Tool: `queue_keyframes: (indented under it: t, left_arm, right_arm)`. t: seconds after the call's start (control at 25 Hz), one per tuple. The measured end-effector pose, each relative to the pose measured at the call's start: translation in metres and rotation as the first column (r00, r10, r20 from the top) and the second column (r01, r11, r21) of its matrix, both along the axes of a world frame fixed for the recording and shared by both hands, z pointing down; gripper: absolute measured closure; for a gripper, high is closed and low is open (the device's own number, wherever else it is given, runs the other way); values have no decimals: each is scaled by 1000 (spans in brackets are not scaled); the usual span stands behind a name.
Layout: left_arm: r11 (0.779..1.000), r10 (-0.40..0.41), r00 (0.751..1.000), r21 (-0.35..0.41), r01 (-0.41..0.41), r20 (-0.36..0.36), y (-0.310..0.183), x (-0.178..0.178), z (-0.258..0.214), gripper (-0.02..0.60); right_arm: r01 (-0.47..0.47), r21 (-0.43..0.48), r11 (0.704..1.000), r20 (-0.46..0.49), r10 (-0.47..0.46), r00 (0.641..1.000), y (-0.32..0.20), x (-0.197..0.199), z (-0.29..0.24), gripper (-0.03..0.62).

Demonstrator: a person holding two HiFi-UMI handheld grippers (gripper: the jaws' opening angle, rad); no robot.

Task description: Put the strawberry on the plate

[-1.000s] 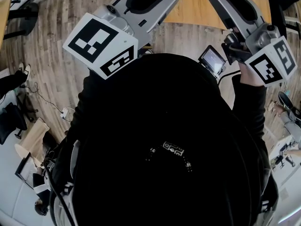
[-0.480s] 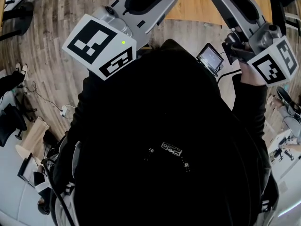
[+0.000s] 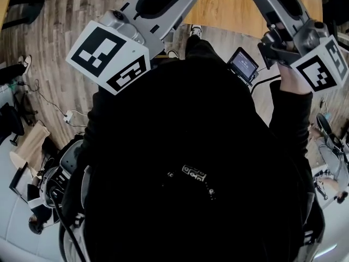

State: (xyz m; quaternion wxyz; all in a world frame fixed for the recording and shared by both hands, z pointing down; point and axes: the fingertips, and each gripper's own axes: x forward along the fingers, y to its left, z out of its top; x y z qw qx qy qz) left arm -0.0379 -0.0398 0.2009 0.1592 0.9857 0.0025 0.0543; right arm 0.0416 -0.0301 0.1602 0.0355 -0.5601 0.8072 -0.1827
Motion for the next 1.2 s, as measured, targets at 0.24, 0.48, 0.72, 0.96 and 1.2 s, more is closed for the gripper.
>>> queue_keyframes:
  t: [0.24,0.48,0.72,0.96,1.2]
  left_arm:
    - [1000,-10,1000,15,10,12,-9,19,-5,582]
    - [1000,-12,1000,13,12,24,-37,50,-4,582]
    - [1000,-14,999,2,14,39,-66,87,8,582]
    - [1000,-9,998,2,8,61,-78,106,2,581]
    - [1000,-5,994,-10,6,105,-87,129,9,581]
  right_arm:
    - [35,15,999,-2,-35,999,-16,17,-6,444]
    - [39,16,999,6,-39,999,-46,47,-4,444]
    - [34,8,999,35,-34,999,-78,83,10,444]
    - [32,13,999,51,-33,998,-93,104,9,444]
    - [23,5,1000,102,-23,995,-104,129,21,444]
